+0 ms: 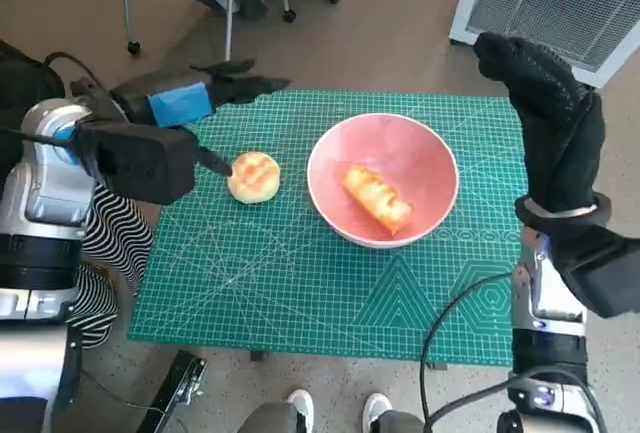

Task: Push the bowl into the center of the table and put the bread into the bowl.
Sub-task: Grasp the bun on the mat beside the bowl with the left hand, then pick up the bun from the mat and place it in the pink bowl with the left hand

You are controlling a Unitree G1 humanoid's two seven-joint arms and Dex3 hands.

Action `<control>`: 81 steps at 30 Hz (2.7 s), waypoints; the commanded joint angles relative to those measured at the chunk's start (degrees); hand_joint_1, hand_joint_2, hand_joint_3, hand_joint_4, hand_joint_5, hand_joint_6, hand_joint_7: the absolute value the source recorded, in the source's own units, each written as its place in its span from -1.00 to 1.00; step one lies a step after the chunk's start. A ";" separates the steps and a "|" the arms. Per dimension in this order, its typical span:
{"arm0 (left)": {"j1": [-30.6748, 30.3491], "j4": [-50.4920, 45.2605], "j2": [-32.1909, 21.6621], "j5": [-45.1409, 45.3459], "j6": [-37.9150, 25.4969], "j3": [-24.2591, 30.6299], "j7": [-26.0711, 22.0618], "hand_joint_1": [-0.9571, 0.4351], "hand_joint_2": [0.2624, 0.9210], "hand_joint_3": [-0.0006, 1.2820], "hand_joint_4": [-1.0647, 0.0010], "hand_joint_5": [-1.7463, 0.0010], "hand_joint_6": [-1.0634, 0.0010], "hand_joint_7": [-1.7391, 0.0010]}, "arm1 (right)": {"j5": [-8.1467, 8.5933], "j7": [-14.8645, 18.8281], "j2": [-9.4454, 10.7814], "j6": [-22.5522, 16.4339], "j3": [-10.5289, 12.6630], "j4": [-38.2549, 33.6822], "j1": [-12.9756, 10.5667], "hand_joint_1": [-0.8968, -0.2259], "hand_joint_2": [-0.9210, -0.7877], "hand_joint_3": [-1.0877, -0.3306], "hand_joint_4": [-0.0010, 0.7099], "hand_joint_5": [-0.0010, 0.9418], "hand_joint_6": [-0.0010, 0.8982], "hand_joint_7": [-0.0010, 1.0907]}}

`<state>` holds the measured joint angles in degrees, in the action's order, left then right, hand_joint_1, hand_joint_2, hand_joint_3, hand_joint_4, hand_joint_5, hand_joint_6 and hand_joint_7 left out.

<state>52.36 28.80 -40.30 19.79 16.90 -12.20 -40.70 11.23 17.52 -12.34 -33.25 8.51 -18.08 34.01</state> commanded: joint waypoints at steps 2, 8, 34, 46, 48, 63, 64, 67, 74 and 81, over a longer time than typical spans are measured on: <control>-1.33 4.16 0.40 2.21 0.50 -2.25 0.65 -0.15 0.49 -1.00 1.00 1.00 0.66 0.94 | 0.71 0.41 0.43 0.85 -0.14 -0.76 -0.30 -0.62 -1.00 0.15 -0.50 -0.98 -0.92 -0.01; -0.38 11.40 2.47 4.65 1.26 -5.13 1.77 -0.13 0.48 -1.00 1.00 1.00 0.67 0.95 | 0.98 0.77 0.25 0.88 -0.03 -1.13 -0.10 -0.61 -1.00 0.15 -0.49 -0.98 -0.91 -0.01; 5.04 35.70 11.64 17.21 -0.31 -15.69 16.58 0.12 0.49 -0.99 0.82 0.98 0.47 0.96 | 1.10 2.57 -1.13 0.98 0.46 -0.32 -0.81 -0.54 -1.00 0.16 -0.48 -0.99 -0.93 -0.04; 5.38 40.83 13.78 19.42 0.90 -17.78 26.31 0.26 0.68 -0.97 0.38 0.97 0.07 0.93 | 0.66 2.87 -1.73 0.73 0.39 -0.46 -0.74 -0.49 -1.00 0.13 -0.52 -1.00 -0.96 -0.06; 5.46 41.26 13.92 19.85 1.08 -18.18 27.56 0.28 0.72 -0.97 0.29 0.96 -0.03 0.91 | 0.72 2.95 -1.80 0.81 0.39 -0.45 -0.71 -0.49 -1.00 0.12 -0.52 -1.00 -0.96 -0.06; 5.98 41.79 12.80 19.78 5.42 -18.28 32.55 0.39 1.00 -0.85 -0.28 -0.36 -0.09 -0.33 | 1.11 3.52 -1.56 0.91 0.24 -0.76 -0.81 -0.52 -1.00 0.12 -0.52 -1.00 -0.96 -0.06; 6.02 41.72 12.69 19.65 5.71 -18.13 32.69 0.38 1.00 -0.86 -0.28 -0.35 -0.10 -0.35 | 1.16 3.55 -1.53 0.93 0.25 -0.79 -0.82 -0.52 -1.00 0.12 -0.52 -1.00 -0.96 -0.06; 6.30 41.81 12.47 19.30 6.27 -17.65 32.99 0.38 1.00 -0.87 -0.26 -0.33 -0.13 -0.39 | 1.26 3.63 -1.42 0.98 0.26 -1.05 -0.64 -0.52 -1.00 0.12 -0.52 -1.00 -0.96 -0.05; 7.79 39.94 11.24 17.18 7.72 -15.15 31.85 0.38 1.00 -0.88 -0.28 -0.32 -0.14 -0.40 | 1.81 3.92 -1.39 1.40 0.40 -0.95 -0.63 -0.50 -1.00 0.12 -0.52 -1.00 -0.96 -0.05; 8.70 32.94 9.47 13.57 9.80 -11.15 30.07 0.38 1.00 -0.89 -0.33 -0.27 -0.12 -0.42 | 2.29 3.91 -1.51 1.79 0.26 -0.49 -0.86 -0.47 -1.00 0.12 -0.52 -1.00 -0.97 -0.05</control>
<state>58.50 65.56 -29.49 35.44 25.24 -25.39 -9.89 13.30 20.94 -13.81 -32.37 8.82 -18.34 34.33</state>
